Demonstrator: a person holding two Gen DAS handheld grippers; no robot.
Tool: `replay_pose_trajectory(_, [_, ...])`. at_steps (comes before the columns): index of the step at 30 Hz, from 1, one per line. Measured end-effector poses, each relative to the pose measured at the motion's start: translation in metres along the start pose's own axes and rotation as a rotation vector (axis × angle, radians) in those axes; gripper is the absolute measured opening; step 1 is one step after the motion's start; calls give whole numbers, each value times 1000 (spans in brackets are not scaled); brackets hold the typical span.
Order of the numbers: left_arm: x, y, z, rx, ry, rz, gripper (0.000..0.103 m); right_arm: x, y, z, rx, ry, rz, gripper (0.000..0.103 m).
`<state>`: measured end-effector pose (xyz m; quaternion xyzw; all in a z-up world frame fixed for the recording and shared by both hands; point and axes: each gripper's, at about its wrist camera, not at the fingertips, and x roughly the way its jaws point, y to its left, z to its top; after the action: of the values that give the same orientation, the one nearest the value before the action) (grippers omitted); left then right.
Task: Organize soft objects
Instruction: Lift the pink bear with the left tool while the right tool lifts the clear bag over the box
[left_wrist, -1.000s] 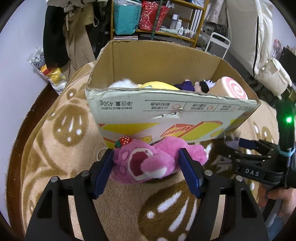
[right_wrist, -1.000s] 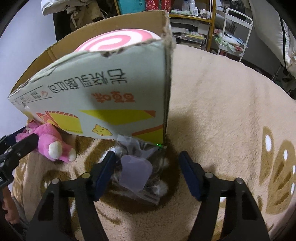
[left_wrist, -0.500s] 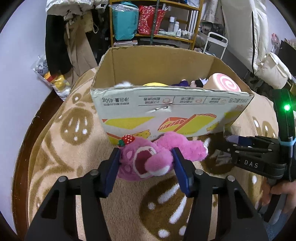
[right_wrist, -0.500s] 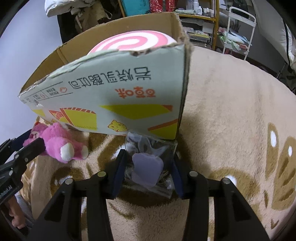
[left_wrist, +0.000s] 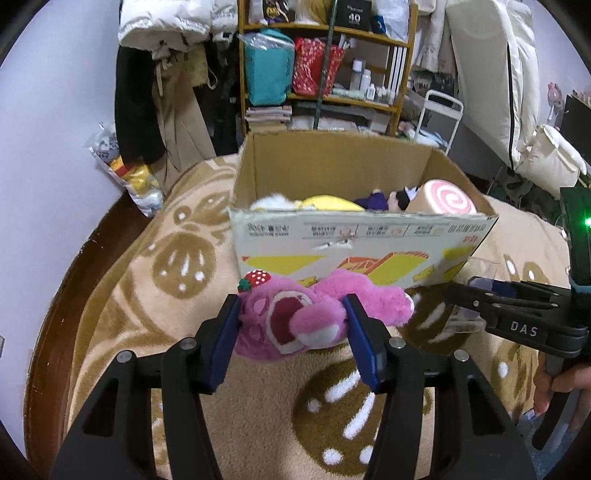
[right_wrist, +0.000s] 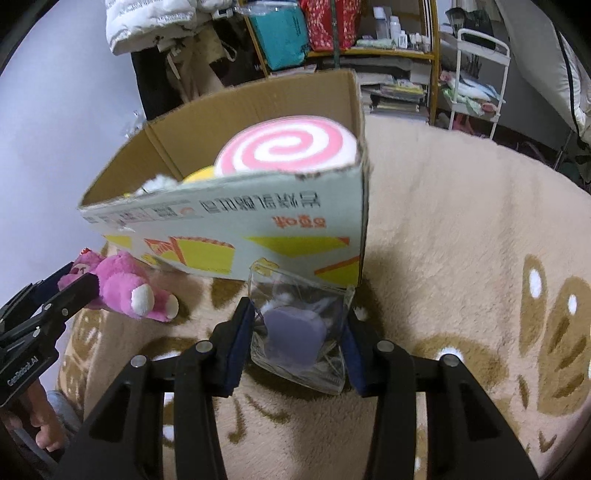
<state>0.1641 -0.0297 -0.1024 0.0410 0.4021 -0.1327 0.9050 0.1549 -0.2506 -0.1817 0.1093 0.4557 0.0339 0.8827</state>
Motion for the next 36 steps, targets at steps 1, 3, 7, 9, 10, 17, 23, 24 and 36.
replay_pose_trajectory(1, [-4,0,0,1,-13,3,55,-6,1,0,1,-16,3,47])
replay_pose_trajectory(3, [-13,1,1,-1,-39,4,55,-15,1,0,3,-40,6,47])
replay_pose_trajectory(7, [-28,0,3,-6,-82,17,55,-34,-5,6,6,-95,18,47])
replay_pose_trajectory(9, [-37,0,4,-4,-112,26,55,-46,-6,8,10,-129,22,47])
replay_pose_trajectory(10, [-42,0,5,-4,-127,29,55,-53,-7,9,13,-152,25,47])
replay_pose_trajectory(17, [-75,-5,18,24,-260,49,55,-89,-10,24,13,-287,53,47])
replay_pose_trajectory(23, [-90,-16,35,85,-347,62,55,-105,-12,43,6,-371,84,47])
replay_pose_trajectory(24, [-91,-18,38,91,-357,63,55,-105,-11,46,2,-379,85,47])
replay_pose_trajectory(36, [-72,-7,82,55,-390,64,55,-89,1,99,-34,-412,129,48])
